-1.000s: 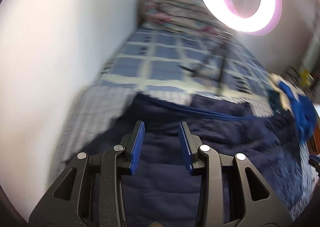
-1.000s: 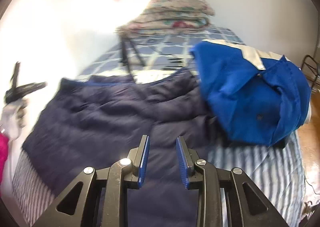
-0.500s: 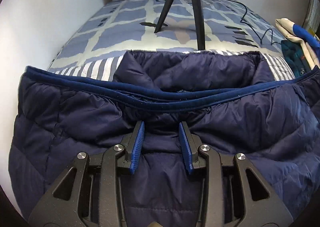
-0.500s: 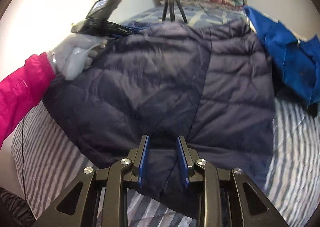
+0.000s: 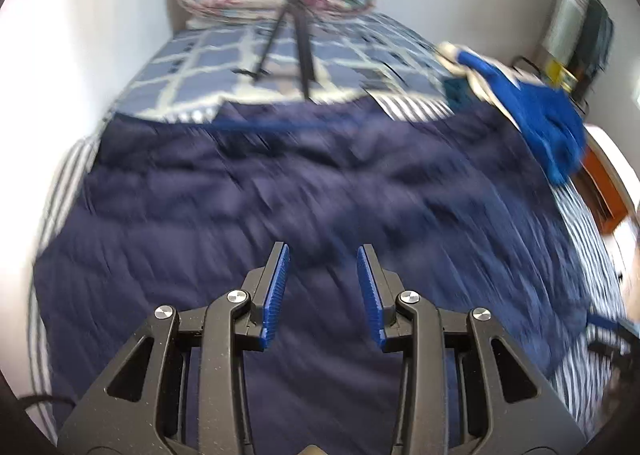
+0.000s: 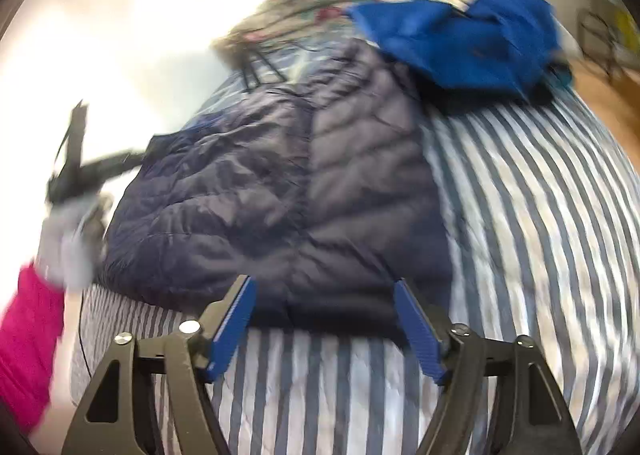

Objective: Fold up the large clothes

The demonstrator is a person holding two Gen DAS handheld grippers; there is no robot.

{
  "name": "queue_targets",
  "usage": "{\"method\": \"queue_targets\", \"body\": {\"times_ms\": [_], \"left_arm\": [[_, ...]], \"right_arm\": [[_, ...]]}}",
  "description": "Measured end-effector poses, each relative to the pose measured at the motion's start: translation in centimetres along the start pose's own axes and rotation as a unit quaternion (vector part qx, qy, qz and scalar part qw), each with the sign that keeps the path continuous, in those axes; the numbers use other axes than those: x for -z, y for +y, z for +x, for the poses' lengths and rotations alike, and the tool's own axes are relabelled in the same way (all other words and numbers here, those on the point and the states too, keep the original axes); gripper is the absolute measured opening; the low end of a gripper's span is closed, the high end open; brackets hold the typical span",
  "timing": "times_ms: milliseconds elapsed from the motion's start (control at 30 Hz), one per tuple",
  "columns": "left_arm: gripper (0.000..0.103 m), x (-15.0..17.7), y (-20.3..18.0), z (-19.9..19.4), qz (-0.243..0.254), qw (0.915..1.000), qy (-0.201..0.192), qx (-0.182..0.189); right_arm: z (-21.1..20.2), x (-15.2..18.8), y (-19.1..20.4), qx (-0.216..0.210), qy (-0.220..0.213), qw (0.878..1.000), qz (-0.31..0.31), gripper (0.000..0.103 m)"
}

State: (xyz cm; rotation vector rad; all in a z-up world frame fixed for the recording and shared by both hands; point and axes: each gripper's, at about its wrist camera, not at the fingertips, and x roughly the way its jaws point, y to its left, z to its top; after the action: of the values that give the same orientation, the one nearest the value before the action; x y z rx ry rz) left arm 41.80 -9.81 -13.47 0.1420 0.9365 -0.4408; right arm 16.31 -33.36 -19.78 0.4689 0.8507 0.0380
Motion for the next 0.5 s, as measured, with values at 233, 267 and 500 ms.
{"method": "queue_targets", "body": {"times_ms": [233, 267, 500], "left_arm": [[0.036, 4.6, -2.4, 3.8, 0.02, 0.9989, 0.033, -0.025], [0.036, 4.9, -2.8, 3.9, 0.028, 0.9988, 0.024, -0.034], [0.036, 5.9, -1.6, -1.7, -0.034, 0.9993, -0.009, -0.009]], "right_arm": [[2.1, 0.6, -3.3, -0.025, 0.017, 0.991, 0.127, 0.085], [2.7, 0.6, -3.7, -0.034, 0.018, 0.989, 0.144, 0.085], [4.3, -0.9, -3.2, -0.034, -0.003, 0.984, 0.174, 0.086]]}}
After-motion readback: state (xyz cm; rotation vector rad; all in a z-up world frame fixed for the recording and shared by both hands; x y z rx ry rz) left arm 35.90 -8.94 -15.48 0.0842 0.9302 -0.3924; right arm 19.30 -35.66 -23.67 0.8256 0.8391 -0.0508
